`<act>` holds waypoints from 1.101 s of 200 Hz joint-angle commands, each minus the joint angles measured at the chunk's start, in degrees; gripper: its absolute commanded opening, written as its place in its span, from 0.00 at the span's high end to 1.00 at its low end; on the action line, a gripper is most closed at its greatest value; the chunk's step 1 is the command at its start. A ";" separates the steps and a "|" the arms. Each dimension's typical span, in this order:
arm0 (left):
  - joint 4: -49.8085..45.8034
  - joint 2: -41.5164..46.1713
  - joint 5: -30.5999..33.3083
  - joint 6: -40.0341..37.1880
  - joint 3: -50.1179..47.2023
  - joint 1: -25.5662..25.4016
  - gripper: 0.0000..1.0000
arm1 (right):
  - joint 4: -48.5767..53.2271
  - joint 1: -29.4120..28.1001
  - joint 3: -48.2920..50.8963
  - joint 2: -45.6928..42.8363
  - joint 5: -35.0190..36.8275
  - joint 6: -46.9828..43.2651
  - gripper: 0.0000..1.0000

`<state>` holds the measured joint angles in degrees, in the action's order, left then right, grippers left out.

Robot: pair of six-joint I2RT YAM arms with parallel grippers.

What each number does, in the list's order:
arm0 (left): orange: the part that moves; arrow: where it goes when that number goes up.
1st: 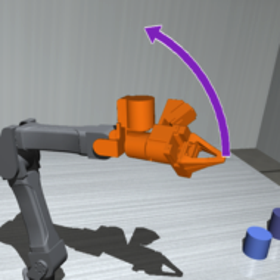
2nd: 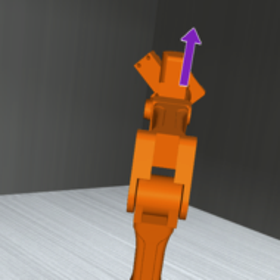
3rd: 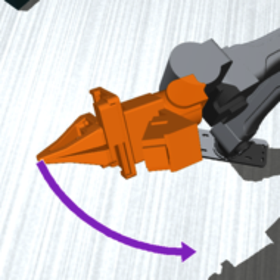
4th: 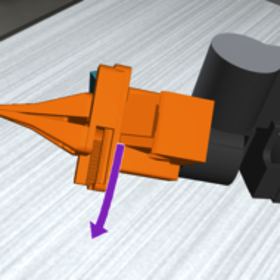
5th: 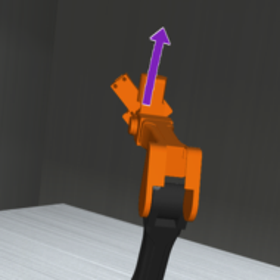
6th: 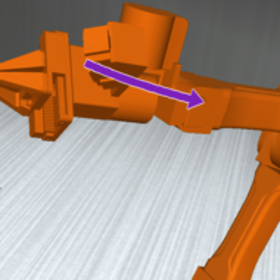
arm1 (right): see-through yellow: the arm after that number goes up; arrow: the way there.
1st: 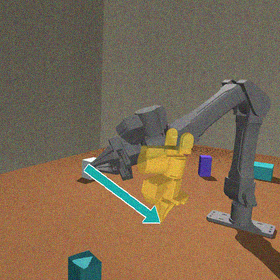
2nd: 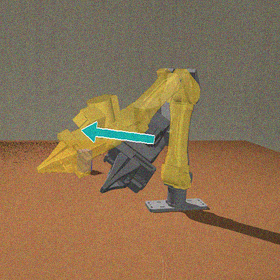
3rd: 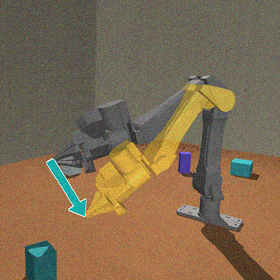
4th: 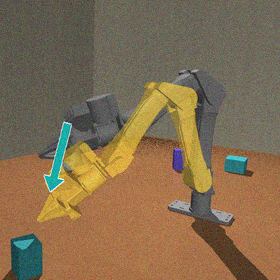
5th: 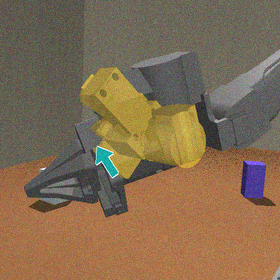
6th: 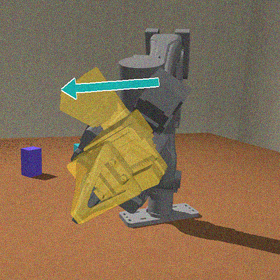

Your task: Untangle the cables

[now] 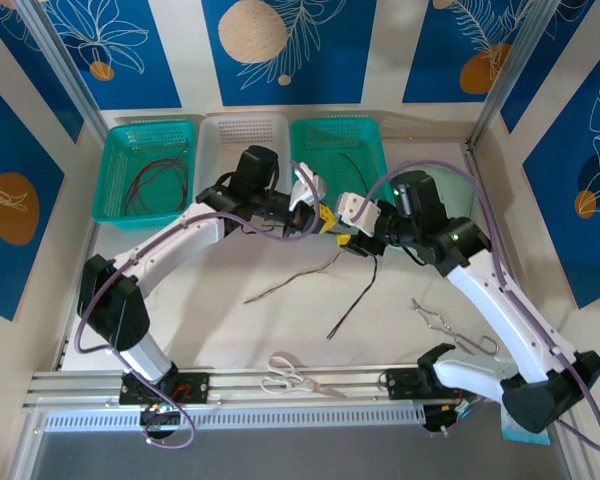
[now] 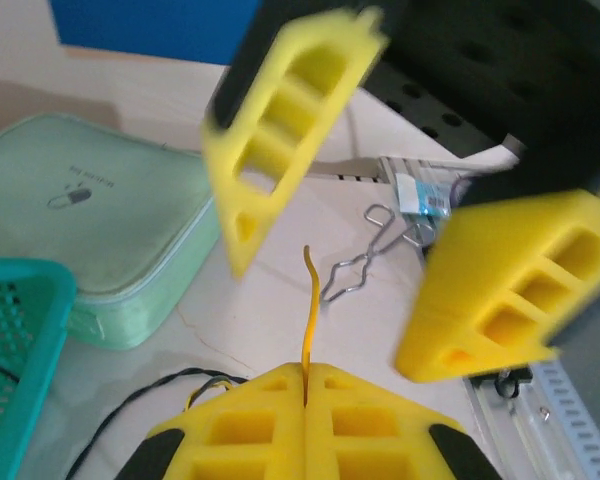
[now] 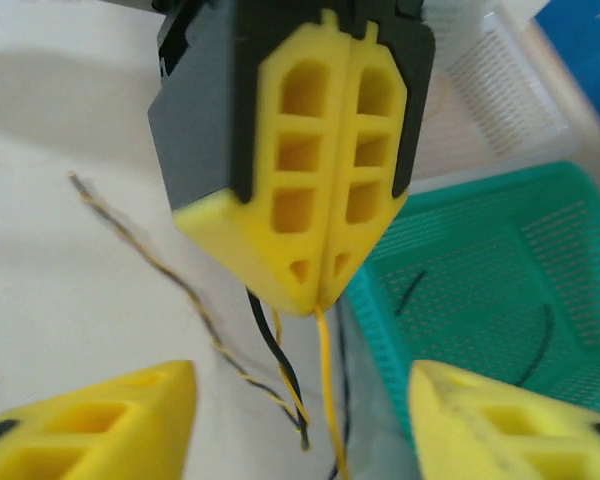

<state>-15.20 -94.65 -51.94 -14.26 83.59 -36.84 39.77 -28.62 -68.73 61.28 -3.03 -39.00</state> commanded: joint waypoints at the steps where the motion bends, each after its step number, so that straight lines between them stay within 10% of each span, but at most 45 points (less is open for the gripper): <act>1: 3.28 -1.37 5.45 17.58 4.15 1.98 1.00 | -9.43 0.85 4.72 -6.35 1.79 -0.56 0.37; 108: 9.57 5.69 24.05 49.42 4.68 2.30 1.00 | -41.83 -5.78 18.11 -10.33 5.50 -6.31 0.45; 220: 9.25 6.43 20.93 51.96 5.44 2.30 1.00 | -42.47 -3.20 9.68 1.00 -5.86 1.98 0.58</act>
<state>-6.70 -89.43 -29.61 37.04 87.92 -34.83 -1.78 -32.23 -56.84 60.75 -6.59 -38.37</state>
